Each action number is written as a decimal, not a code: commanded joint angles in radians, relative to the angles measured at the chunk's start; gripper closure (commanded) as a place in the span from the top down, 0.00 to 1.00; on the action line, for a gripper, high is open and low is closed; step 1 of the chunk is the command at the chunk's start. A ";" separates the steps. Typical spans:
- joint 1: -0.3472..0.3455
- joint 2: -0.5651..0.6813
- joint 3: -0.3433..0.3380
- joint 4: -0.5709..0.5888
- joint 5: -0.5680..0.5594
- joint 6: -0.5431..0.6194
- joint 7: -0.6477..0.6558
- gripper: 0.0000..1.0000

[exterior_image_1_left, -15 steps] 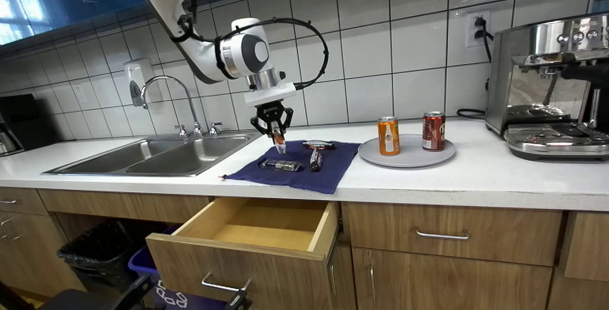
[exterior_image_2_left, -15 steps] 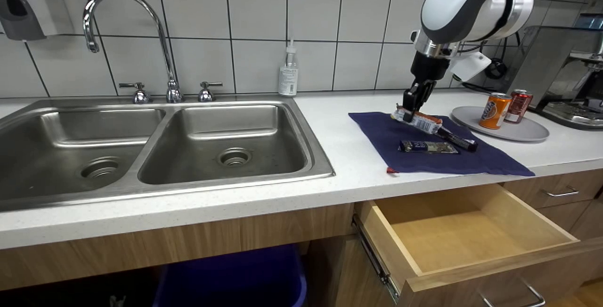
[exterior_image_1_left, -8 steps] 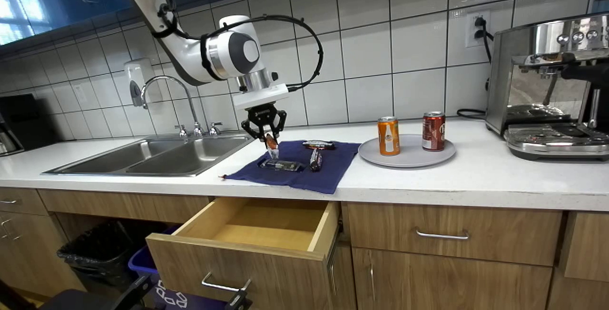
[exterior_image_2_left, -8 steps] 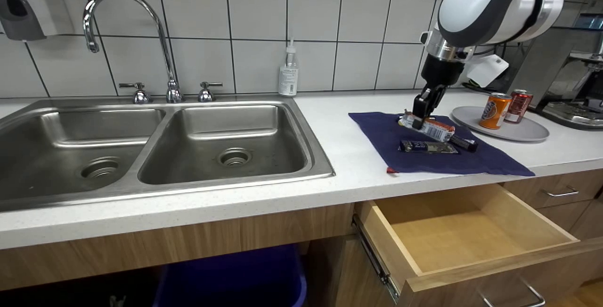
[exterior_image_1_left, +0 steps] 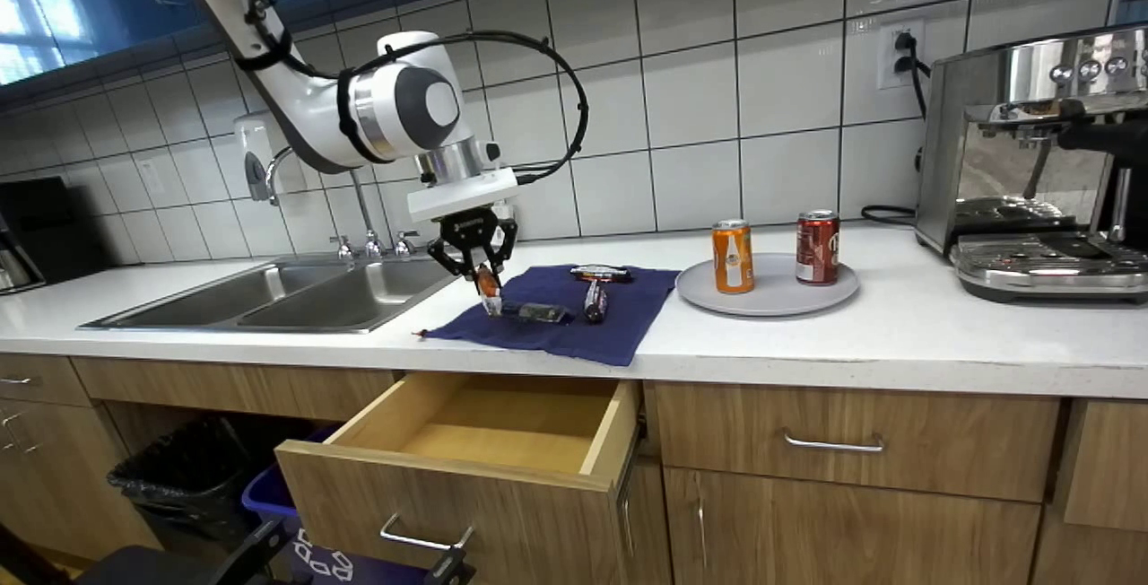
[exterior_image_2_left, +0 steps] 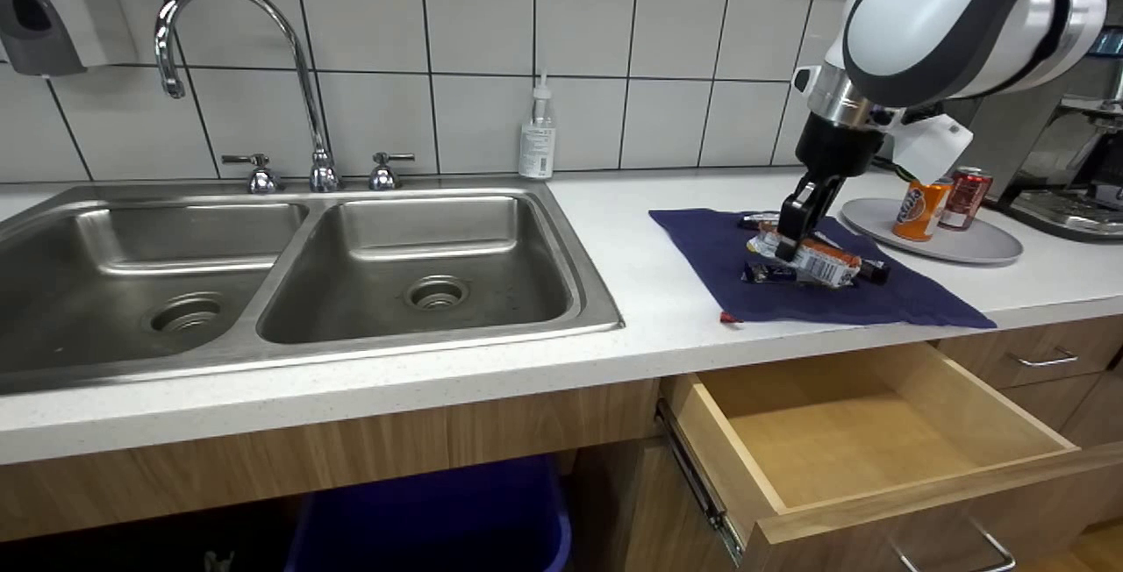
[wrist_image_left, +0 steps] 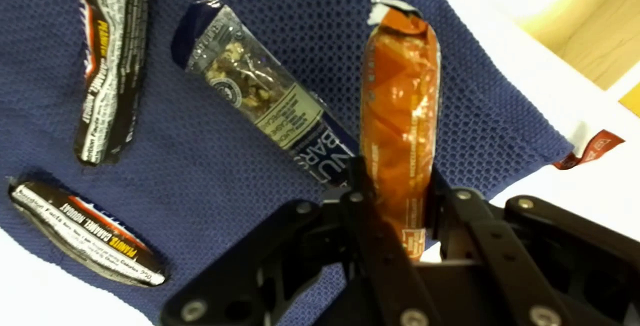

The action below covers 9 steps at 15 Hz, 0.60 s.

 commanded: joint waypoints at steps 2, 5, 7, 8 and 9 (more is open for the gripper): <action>0.023 -0.086 -0.003 -0.113 -0.030 0.050 0.053 0.07; 0.018 -0.126 -0.006 -0.160 -0.040 0.053 0.022 0.07; 0.012 -0.153 -0.008 -0.189 -0.042 0.051 -0.001 0.07; 0.011 -0.165 -0.009 -0.203 -0.043 0.051 -0.012 0.07; 0.009 -0.180 -0.011 -0.220 -0.044 0.053 -0.026 0.07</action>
